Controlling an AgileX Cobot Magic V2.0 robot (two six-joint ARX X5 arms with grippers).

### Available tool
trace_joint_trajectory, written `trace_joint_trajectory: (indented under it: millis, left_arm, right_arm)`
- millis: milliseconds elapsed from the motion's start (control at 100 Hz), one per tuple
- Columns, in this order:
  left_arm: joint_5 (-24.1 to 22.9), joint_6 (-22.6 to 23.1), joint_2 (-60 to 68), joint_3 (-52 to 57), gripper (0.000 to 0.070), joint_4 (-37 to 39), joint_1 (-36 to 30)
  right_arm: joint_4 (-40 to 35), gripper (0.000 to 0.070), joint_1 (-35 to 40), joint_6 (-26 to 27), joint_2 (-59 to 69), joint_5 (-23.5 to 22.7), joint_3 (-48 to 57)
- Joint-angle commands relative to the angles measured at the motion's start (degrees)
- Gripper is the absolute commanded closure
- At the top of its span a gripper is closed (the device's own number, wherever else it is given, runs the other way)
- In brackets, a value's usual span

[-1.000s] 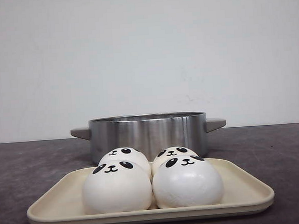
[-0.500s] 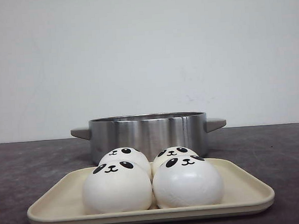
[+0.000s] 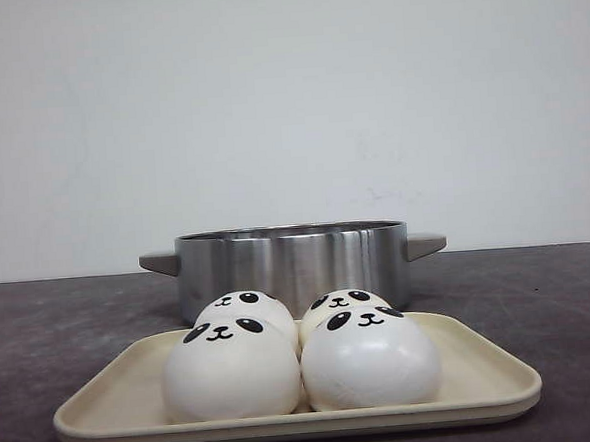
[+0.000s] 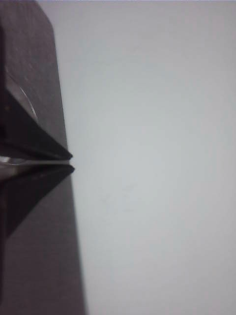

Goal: Steam buns

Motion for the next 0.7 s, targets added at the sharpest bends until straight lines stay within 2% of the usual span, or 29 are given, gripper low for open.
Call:
trace_joint_trajectory:
  millis: [0, 100, 150, 210, 280, 320, 360, 390, 420, 440, 530, 600, 650, 690]
  left_arm:
    - [0.35, 8.98, 6.69, 8.79, 0.0689, 0.0, -0.2]
    - [3.41, 11.19, 14.38, 17.46, 0.0687, 0.24, -0.26]
    - [4.24, 11.47, 17.11, 20.33, 0.0649, 0.33, -0.26]
    - [5.44, 11.32, 19.61, 22.38, 0.0568, 0.04, -0.26]
    - [8.59, 11.39, 21.33, 23.19, 0.0395, 0.0, -0.26]
    - [9.97, 11.39, 21.77, 23.19, 0.0256, -0.09, -0.48]
    - [10.14, 11.34, 22.03, 23.19, 0.013, -0.57, -0.87]
    - [10.1, 11.39, 22.16, 23.19, 0.008, -1.2, -1.27]
    - [10.1, 11.47, 22.27, 23.19, 0.0067, -1.75, -1.7]
    - [10.1, 11.61, 22.29, 23.19, 0.0067, -2.16, -2.08]
    - [10.1, 13.31, 22.32, 23.19, 0.0067, -3.72, -4.63]
    - [9.35, 15.89, 22.32, 23.19, 0.0068, -4.92, -7.13]
    - [8.57, 17.22, 22.32, 23.19, 0.0069, -6.01, -9.03]
    - [7.56, 17.64, 22.32, 23.19, 0.0068, -6.86, -10.58]
  right_arm:
    - [2.62, 0.0694, 0.04, -3.39, 2.64, -3.63, 2.78]
    - [8.68, 0.0694, 0.04, 1.92, 6.08, -8.94, 3.43]
    - [9.81, 0.0694, 0.04, 3.78, 7.3, -10.51, 3.43]
    - [9.49, 0.0694, 0.04, 3.87, 8.39, -12.61, 3.43]
    - [8.48, 0.0674, 0.07, 4.04, 9.6, -15.43, 3.43]
    - [7.5, 0.0574, 0.09, 4.28, 10.25, -16.76, 3.45]
    - [6.1, 0.0405, 0.09, 4.85, 10.86, -17.38, 3.52]
    - [4.81, 0.0287, 0.09, 5.51, 11.37, -17.4, 3.61]
    - [3.43, 0.0205, 0.11, 6.21, 11.87, -17.53, 3.69]
    - [2.6, 0.0181, 0.15, 6.64, 12.2, -17.84, 3.72]
    - [-0.52, 0.0178, 1.18, 6.47, 13.97, -19.61, 3.72]
    - [-1.81, 0.0178, 3.48, 6.47, 15.63, -19.26, 3.72]
    - [-2.82, 0.0178, 6.05, 6.45, 17.11, -17.2, 3.96]
    - [-4.79, 0.0178, 9.03, 6.14, 18.78, -13.29, 4.7]
